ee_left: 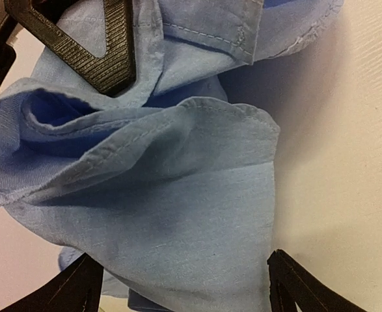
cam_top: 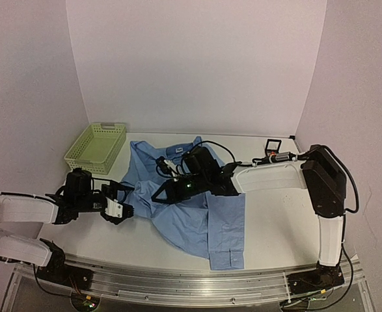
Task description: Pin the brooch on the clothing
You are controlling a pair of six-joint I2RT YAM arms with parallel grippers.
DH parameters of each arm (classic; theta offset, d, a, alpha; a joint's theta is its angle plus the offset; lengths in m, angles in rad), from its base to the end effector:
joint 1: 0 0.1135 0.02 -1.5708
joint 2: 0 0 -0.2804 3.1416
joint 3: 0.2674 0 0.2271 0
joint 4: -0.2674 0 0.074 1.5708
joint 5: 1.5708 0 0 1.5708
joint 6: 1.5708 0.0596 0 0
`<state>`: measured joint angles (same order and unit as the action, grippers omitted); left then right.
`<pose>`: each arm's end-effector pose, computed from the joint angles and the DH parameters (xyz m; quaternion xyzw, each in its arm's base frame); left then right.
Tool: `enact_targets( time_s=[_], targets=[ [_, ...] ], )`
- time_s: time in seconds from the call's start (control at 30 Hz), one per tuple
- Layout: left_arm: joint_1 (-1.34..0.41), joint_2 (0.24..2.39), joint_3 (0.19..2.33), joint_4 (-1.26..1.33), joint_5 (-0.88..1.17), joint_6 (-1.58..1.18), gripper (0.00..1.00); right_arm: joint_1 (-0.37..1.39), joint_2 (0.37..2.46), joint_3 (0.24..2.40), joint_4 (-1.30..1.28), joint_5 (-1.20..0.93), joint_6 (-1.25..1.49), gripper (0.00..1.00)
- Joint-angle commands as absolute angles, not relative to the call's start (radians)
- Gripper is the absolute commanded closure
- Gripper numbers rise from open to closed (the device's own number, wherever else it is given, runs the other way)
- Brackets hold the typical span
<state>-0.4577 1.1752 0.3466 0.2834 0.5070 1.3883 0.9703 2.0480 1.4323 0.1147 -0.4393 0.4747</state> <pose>0.1774 -0.1197 0.1860 0.7469 0.4109 0.0178 0.5225 0.2472 0.4058 0.2236 -0.3136 0.7868 0.4696 0.2493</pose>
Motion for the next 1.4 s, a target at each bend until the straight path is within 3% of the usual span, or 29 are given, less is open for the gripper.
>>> enact_targets(
  time_s=[0.0,0.5,0.73,0.83,1.07,1.37],
  targets=[
    [-0.463,1.164,0.265,0.548,0.526,1.542,0.12,0.96,2.033,1.484,0.176,-0.514,0.529,1.0],
    [-0.463,1.203,0.084,0.919,0.608,1.681,0.04,0.95,2.038,1.492,0.193,-0.52,0.596,1.0],
    [-0.463,1.008,0.018,0.74,0.786,1.774,0.0,0.947,2.042,1.495,0.193,-0.507,0.638,1.0],
    [-0.463,1.114,0.009,0.86,0.75,1.782,0.01,0.946,2.045,1.496,0.193,-0.509,0.648,1.0],
    [-0.463,1.571,0.02,1.43,0.659,1.785,0.0,0.946,2.054,1.505,0.192,-0.517,0.656,1.0],
    [-0.463,1.636,0.119,1.447,0.632,1.758,0.01,0.945,2.04,1.496,0.192,-0.519,0.66,1.0]
  ],
)
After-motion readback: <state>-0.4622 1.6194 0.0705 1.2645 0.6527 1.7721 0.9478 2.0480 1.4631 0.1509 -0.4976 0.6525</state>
